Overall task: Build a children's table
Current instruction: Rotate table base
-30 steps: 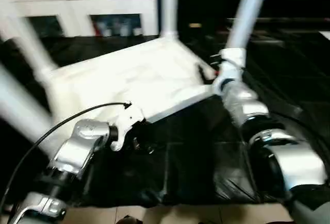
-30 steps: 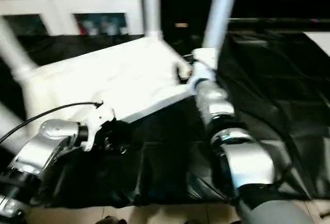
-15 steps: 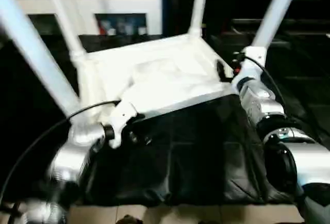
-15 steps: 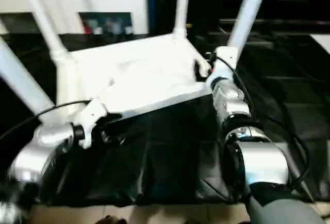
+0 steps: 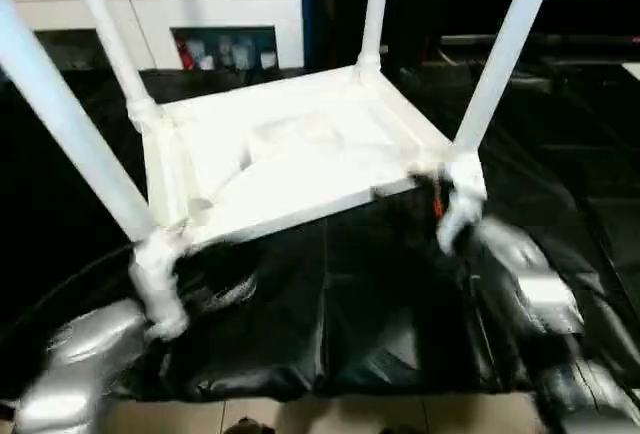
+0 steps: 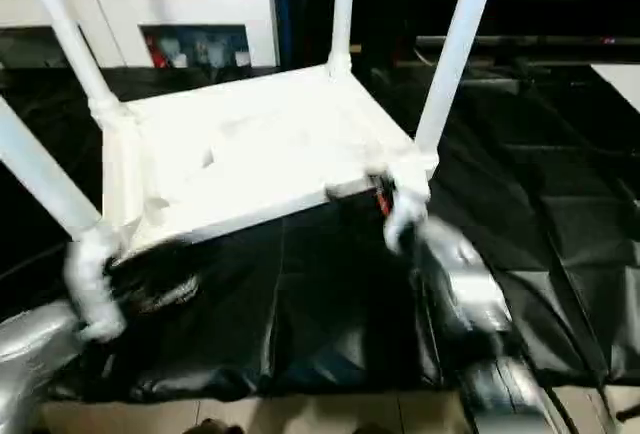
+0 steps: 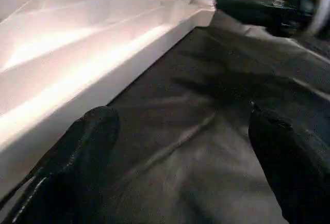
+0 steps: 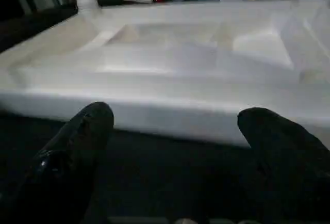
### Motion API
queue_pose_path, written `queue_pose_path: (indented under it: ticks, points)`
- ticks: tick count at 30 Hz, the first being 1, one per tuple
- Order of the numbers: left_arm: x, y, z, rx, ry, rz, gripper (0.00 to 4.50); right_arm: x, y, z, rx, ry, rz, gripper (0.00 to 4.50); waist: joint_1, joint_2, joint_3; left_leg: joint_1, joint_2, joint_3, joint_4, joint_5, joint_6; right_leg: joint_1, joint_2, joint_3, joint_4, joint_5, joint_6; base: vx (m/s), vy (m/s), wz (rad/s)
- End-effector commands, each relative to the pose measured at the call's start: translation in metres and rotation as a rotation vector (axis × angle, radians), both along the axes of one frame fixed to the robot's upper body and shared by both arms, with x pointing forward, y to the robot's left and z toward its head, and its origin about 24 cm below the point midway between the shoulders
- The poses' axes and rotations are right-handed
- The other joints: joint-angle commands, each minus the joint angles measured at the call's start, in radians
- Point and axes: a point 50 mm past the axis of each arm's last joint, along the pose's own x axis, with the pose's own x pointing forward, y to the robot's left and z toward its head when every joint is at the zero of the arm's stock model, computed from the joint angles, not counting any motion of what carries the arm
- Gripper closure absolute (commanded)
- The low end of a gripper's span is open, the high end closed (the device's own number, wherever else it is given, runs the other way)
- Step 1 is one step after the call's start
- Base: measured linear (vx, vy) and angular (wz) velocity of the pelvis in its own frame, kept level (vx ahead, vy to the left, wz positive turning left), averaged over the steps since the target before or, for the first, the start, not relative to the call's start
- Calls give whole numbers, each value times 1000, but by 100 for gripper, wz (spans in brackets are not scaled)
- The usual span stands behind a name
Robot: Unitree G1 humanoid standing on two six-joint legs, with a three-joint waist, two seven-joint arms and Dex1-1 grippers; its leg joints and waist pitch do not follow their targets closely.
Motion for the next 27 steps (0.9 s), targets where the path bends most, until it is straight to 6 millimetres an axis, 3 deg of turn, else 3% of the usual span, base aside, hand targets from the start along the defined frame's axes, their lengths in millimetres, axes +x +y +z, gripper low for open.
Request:
queue_pose_path:
  ticks: [1,7,9,11,13,14,18,21,22,24,25,26,27]
  points:
    - [-2,21,0,7,-16,24,1,-5,4,3,-5,11,29,0,-2,-6,-55,25,11,-14,-84,-391,-6,27,-32,33,-93,-479,-108,0,0,0]
    - [-14,53,8,58,-21,61,1,-17,-2,-10,-63,83,-4,0,-8,-2,-49,32,14,-23,-88,-461,-26,17,-38,32,-101,-553,-93,0,0,0]
    - [-15,60,12,71,-22,69,1,-18,-3,-12,-85,97,-22,0,-10,-8,-49,37,12,-25,-88,-484,-31,15,-37,31,-104,-569,-90,0,0,0]
    - [-14,75,27,85,-21,77,1,-21,-5,-15,-112,129,-50,0,-5,-4,-49,39,14,-25,-90,-488,-37,12,-37,35,-101,-556,-92,0,0,0]
    - [-14,75,27,85,-21,77,1,-21,-5,-15,-112,129,-50,0,-7,-2,-48,38,14,-26,-93,-499,-44,12,-37,34,-99,-541,-97,0,0,0]
    - [-14,90,43,113,-2,79,1,-22,-7,-17,-129,146,-67,0,-7,-5,-47,38,14,-25,-93,-506,-47,12,-36,34,-98,-542,-97,0,0,0]
    - [-6,103,60,139,-59,150,1,-21,-9,-18,-138,144,-94,0,-8,-9,-42,47,10,-28,-92,-543,-52,9,-36,31,-106,-580,-88,0,0,0]
    - [6,106,71,130,-125,211,1,-19,-7,-18,-144,138,-111,0,-8,-4,-40,61,7,-32,-87,-579,-60,5,-39,25,-117,-643,-70,0,0,0]
    - [10,103,74,113,-146,216,1,-18,-5,-18,-145,137,-114,0,-12,-9,-40,52,8,-36,-93,-575,-63,15,-39,23,-112,-636,-66,0,0,0]
    - [13,102,77,101,-158,217,1,-18,-4,-18,-145,137,-116,0,-8,-7,-45,50,10,-37,-95,-554,-64,18,-42,29,-107,-605,-74,0,0,0]
    - [23,86,82,49,-196,181,1,-15,0,-18,-146,134,-118,0,-13,-22,-46,42,10,-36,-96,-533,-59,23,-41,29,-102,-575,-84,0,0,0]
    - [25,83,83,37,-205,171,1,-15,1,-18,-146,134,-119,0,-11,-18,-47,42,11,-36,-97,-526,-61,25,-42,30,-99,-572,-90,0,0,0]
    - [28,77,85,20,-216,155,1,-14,2,-18,-147,134,-121,0,-7,-11,-49,53,12,-33,-92,-527,-65,14,-43,34,-102,-556,-106,0,0,0]
